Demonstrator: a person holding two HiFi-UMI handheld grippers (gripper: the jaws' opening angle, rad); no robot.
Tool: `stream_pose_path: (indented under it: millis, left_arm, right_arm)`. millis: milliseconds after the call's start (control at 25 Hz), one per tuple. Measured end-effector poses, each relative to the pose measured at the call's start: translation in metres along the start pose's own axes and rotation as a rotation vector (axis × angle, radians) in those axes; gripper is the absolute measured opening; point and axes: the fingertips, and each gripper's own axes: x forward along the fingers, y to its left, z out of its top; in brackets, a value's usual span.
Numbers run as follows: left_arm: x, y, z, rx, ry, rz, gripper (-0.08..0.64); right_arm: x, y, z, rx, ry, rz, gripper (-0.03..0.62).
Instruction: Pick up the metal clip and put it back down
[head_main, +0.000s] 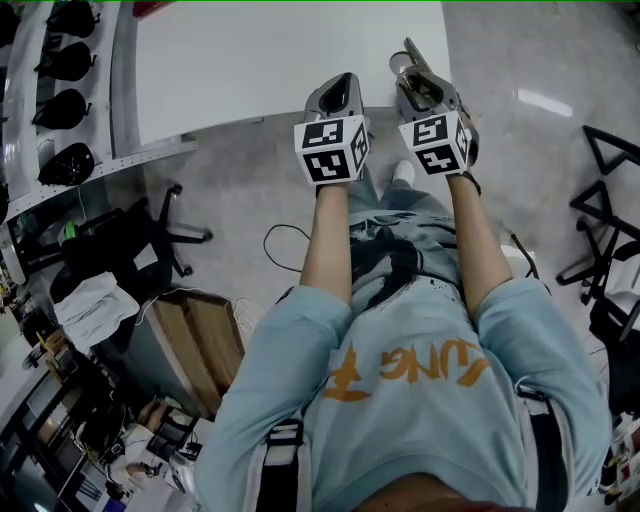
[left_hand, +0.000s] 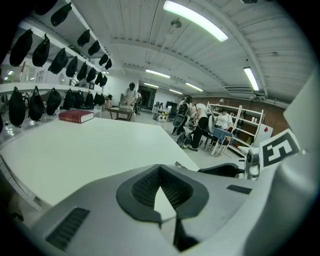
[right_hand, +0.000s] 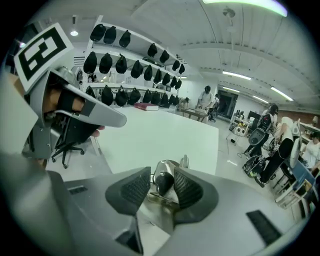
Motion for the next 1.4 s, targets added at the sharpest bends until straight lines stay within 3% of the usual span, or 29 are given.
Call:
stream_pose_path:
  millis: [440, 1120, 1400]
  left_arm:
    - [-0.004, 0.008, 0.007, -0.005, -0.017, 0.017, 0.021]
    - [-0.010, 0.009, 0.024, 0.004, -0.059, 0.022, 0.021]
    - [-0.014, 0.010, 0.039, 0.010, -0.093, 0.039, 0.021]
  right_arm:
    - [0.004, -0.005, 0.000, -0.047, 0.025, -0.032, 0.131]
    - [-0.008, -0.033, 0.016, -0.070, -0.002, -0.129, 0.034]
    - [-0.012, -0.051, 0.020, 0.036, -0.028, -0.125, 0.032]
